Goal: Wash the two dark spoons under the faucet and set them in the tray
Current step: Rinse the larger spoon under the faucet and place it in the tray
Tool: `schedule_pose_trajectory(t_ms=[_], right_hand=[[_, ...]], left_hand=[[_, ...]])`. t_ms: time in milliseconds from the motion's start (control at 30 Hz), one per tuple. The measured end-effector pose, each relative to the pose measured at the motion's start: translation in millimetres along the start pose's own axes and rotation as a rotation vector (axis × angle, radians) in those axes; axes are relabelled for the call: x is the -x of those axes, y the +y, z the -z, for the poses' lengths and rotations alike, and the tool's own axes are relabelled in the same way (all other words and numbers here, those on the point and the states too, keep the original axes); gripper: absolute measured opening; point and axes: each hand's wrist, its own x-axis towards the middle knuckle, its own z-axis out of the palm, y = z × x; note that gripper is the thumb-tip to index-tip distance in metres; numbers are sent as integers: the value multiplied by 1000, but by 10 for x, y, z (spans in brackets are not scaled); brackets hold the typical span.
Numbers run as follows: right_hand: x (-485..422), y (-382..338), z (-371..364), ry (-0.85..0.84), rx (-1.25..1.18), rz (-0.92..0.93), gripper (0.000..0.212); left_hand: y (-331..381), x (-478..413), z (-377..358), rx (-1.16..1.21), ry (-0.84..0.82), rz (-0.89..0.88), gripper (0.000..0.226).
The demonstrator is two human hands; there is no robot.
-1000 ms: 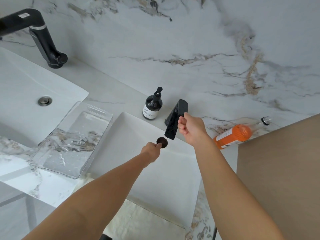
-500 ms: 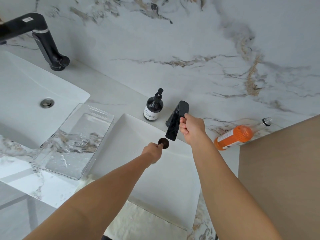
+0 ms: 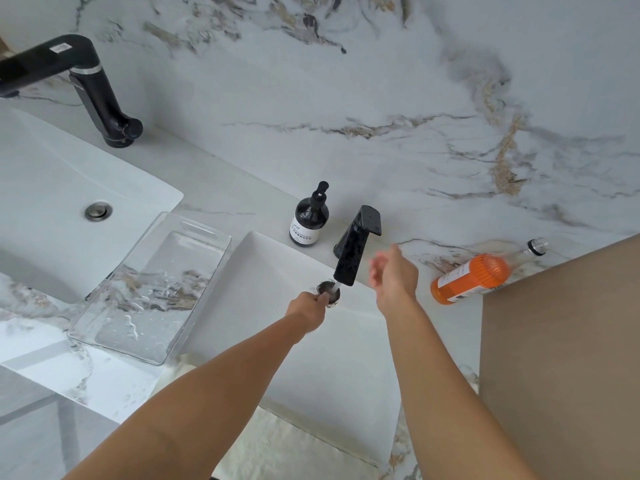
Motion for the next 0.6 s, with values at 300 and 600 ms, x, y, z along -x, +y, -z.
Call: schedule_pose_trajectory(t_ms=[300, 600], right_hand=[[-36, 782, -9, -284, 291, -46, 8], [-34, 710, -20, -299, 502, 139, 10]], left_hand=[[-55, 64, -26, 176, -124, -195, 37], [-35, 31, -47, 258, -79, -143, 50]])
